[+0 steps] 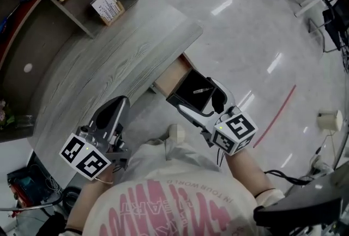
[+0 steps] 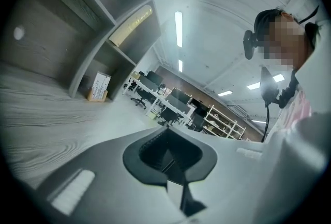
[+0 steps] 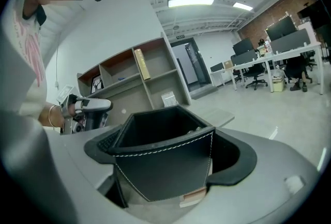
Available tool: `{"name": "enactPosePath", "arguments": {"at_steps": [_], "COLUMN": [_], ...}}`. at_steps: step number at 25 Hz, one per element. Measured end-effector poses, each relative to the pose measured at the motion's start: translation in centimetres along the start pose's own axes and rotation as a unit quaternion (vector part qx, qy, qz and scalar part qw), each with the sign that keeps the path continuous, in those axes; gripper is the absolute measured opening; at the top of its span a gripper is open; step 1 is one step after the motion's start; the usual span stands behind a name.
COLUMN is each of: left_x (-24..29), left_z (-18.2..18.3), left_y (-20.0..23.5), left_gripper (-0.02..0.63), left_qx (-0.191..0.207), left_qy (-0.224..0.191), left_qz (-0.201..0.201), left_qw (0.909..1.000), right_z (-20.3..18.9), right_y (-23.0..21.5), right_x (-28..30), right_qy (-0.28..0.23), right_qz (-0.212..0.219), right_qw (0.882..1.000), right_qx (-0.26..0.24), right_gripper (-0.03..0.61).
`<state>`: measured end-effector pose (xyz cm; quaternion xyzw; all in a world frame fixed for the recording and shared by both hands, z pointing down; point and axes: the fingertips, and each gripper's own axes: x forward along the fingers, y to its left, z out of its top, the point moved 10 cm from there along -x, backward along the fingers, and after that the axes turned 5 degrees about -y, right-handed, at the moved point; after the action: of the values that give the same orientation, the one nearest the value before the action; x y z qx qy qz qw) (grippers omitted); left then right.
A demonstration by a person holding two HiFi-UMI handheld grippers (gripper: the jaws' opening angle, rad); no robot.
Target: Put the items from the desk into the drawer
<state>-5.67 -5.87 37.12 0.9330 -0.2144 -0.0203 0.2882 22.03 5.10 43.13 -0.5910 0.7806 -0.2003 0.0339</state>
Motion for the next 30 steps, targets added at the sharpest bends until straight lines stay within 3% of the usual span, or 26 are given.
{"name": "enactPosePath", "arguments": {"at_steps": [8,11,14,22,30], "left_x": [3.0,4.6,6.4,10.8,11.5], "left_z": [-2.5,-3.3,-4.1,-5.5,-6.9], "left_y": [2.6,4.3,5.8,8.0,8.0], "left_gripper": [0.020,0.020,0.020,0.020,0.020], "left_qx": [0.013,0.018,0.027,0.034,0.036], "left_qy": [0.020,0.021,0.047,0.073,0.090], "left_qz": [0.013,0.000,-0.015,-0.042,-0.053], "left_qw": [0.9996,0.9996,0.9984,0.9959,0.9939], "right_z": [-4.4,-6.2,-8.3,-12.4,-14.6], "right_y": [-4.0,-5.2,-5.9,-6.8,-7.4], "right_x": [3.9,5.4,6.8,8.9,10.2], "right_qy": [0.001,-0.006,-0.009,0.010,0.025], "right_qz": [-0.024,-0.049,-0.063,-0.071,-0.061], "right_qw": [0.999,0.999,0.997,0.997,0.998], "right_qx": [0.028,0.023,0.033,0.018,0.014], "right_gripper": [0.514,0.514,0.514,0.514,0.515]}}
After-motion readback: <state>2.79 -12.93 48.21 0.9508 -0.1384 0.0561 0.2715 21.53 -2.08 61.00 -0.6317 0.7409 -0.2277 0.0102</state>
